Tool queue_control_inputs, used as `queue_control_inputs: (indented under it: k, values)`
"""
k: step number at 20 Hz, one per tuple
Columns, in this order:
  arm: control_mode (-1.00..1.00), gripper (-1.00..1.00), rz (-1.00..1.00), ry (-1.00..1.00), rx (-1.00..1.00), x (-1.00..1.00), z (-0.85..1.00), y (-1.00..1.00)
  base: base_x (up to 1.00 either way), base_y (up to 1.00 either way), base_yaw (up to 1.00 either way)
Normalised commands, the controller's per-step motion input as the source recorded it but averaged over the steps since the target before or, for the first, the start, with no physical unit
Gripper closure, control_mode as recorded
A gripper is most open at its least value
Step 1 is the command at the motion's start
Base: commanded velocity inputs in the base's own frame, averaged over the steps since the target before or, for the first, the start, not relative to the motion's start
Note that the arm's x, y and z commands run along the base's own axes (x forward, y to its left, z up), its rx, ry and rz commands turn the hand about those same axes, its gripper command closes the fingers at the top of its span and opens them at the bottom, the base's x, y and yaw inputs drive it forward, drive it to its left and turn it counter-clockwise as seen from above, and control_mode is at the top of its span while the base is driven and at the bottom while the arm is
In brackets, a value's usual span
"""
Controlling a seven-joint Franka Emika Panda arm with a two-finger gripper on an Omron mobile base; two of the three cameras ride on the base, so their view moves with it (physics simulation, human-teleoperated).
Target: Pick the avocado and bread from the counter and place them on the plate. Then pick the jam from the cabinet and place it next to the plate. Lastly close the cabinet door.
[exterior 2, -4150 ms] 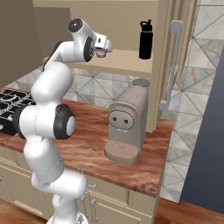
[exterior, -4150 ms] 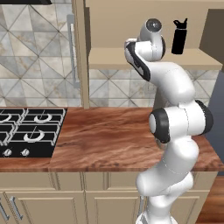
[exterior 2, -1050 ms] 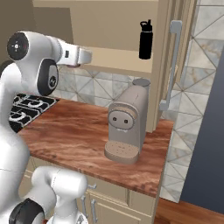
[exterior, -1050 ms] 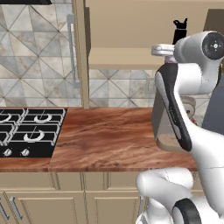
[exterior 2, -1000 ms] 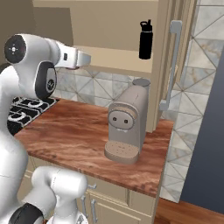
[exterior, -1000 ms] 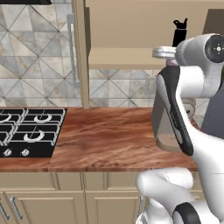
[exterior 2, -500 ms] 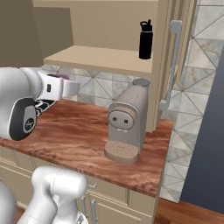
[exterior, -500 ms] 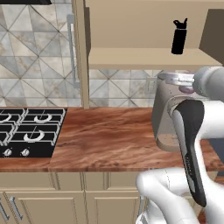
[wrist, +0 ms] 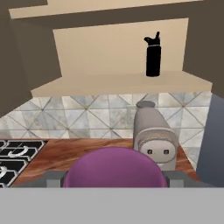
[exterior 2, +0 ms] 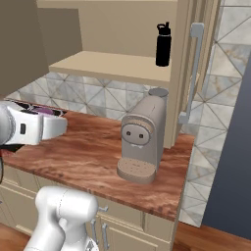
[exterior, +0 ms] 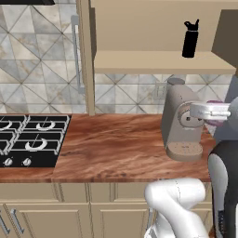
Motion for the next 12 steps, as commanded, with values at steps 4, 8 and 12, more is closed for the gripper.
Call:
queue_control_inputs:
  k: [4, 8, 12]
  values:
    - [-1.00, 1.00, 0.07, 0.11, 0.00, -0.98, -0.02, 0.28, 0.00, 0.00, 0.00]
    - [-1.00, 1.00, 0.01, 0.03, 0.00, -0.19, 0.00, 0.39, 0.00, 0.00, 0.00]
    - [-1.00, 1.00, 0.00, 0.00, 0.00, 0.00, 0.00, 0.00, 0.00, 0.00, 0.00]
